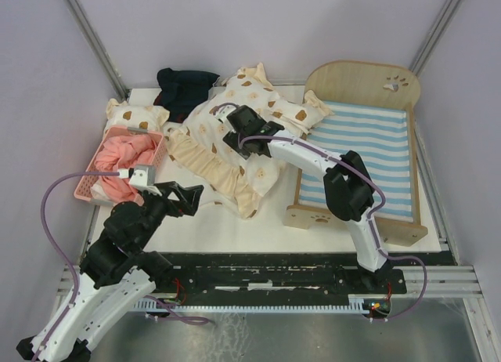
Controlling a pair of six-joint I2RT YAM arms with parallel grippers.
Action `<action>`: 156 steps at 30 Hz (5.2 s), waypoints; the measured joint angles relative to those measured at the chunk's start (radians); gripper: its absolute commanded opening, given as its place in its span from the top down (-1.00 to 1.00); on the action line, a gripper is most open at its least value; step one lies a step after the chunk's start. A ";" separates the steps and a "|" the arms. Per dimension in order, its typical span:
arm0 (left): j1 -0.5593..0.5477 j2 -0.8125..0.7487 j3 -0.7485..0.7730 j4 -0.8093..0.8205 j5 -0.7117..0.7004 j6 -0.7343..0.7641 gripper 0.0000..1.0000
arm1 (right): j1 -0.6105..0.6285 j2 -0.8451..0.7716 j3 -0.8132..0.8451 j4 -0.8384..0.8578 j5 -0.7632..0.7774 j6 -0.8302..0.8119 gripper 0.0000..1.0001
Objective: Set up the pet bed
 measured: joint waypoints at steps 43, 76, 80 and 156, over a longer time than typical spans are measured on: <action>0.000 0.151 0.003 0.000 0.015 -0.008 -0.73 | -0.127 -0.545 0.186 -0.396 0.366 0.089 0.96; -0.055 0.924 0.242 0.382 0.364 -0.206 -0.41 | -0.298 -0.919 -0.340 -0.694 0.026 0.357 -0.50; -0.055 0.916 0.236 0.398 0.366 -0.206 -0.42 | -0.298 -0.897 -0.279 -0.734 -0.080 0.332 -1.00; -0.197 1.559 0.644 0.492 0.045 -0.274 0.95 | -0.410 -0.942 -0.098 -0.453 0.340 0.285 0.97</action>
